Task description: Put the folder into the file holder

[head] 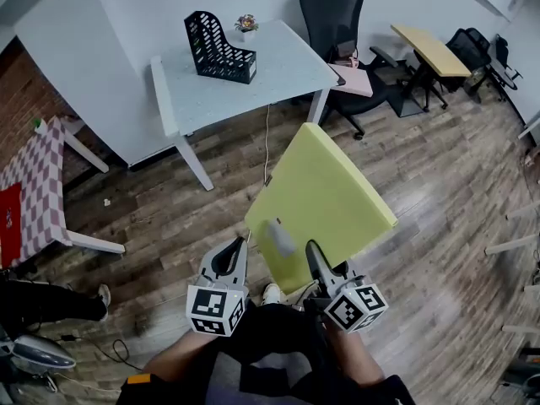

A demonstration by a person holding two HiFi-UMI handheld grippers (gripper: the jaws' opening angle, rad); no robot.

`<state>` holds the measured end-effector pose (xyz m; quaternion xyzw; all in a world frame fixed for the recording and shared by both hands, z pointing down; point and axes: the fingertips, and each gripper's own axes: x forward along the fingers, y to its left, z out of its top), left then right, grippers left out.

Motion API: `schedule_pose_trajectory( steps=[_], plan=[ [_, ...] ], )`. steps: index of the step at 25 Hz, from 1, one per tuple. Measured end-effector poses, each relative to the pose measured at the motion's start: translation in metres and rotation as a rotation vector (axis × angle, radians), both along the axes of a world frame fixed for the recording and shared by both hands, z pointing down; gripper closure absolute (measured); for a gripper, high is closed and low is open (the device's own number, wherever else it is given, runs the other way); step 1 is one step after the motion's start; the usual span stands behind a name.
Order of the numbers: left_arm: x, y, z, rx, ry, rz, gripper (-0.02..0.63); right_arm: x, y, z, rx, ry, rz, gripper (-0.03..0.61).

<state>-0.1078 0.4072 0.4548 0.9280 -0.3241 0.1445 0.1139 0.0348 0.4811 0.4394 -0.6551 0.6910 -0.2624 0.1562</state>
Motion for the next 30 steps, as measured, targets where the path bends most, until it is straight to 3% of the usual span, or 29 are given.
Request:
schedule_pose_trajectory(
  steps=[14,30],
  plan=[
    [0.002,-0.019,0.0,-0.001,0.002,-0.021,0.6,0.008,-0.023,-0.004,0.019,-0.006,-0.005,0.43],
    [0.017,-0.193,0.022,-0.096,0.026,-0.02,0.599,0.032,-0.196,-0.006,-0.068,0.073,0.014,0.43]
  ],
)
